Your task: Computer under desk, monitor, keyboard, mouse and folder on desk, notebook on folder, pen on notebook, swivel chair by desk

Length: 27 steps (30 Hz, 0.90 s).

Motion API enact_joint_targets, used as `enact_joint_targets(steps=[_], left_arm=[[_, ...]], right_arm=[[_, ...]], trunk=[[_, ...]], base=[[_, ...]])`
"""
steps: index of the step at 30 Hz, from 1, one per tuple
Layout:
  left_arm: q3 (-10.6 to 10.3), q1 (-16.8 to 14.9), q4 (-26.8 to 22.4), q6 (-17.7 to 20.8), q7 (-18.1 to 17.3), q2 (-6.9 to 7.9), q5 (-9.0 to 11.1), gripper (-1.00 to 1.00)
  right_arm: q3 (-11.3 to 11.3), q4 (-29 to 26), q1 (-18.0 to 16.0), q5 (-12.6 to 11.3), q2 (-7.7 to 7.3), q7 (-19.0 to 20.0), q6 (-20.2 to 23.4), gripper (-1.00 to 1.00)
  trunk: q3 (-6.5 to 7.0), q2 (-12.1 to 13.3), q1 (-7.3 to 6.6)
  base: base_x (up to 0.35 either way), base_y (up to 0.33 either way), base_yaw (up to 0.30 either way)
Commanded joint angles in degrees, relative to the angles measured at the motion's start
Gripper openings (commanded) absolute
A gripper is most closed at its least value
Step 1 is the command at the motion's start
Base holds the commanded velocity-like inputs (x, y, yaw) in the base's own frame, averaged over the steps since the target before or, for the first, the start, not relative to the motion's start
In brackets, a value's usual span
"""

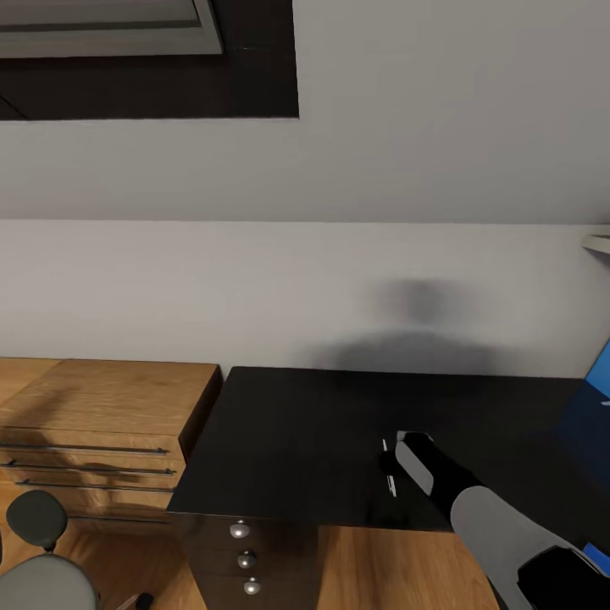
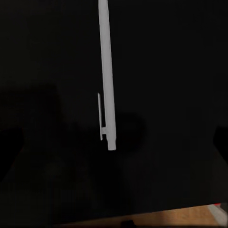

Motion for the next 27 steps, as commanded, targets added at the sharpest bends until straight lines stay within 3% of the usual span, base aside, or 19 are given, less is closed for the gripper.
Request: enact_joint_targets(steps=[1,27], left_arm=[[-0.3,0.0,-0.1,-0.1,0.5,0.03,0.1,1.0],[-0.3,0.0,-0.1,-0.1,0.5,0.03,0.1,1.0]], right_arm=[[0.4,-0.1,-0.2,-0.6,-0.06,-0.5,0.4,1.0],[0.5,1.6,-5.9,-0.4,0.52,-0.4,11.6,1.0]], trunk=[[-0.08,-0.1,0.02],[-0.08,-0.1,0.02]], base=[[0.0,0.0,0.0],[0.0,0.0,0.0]])
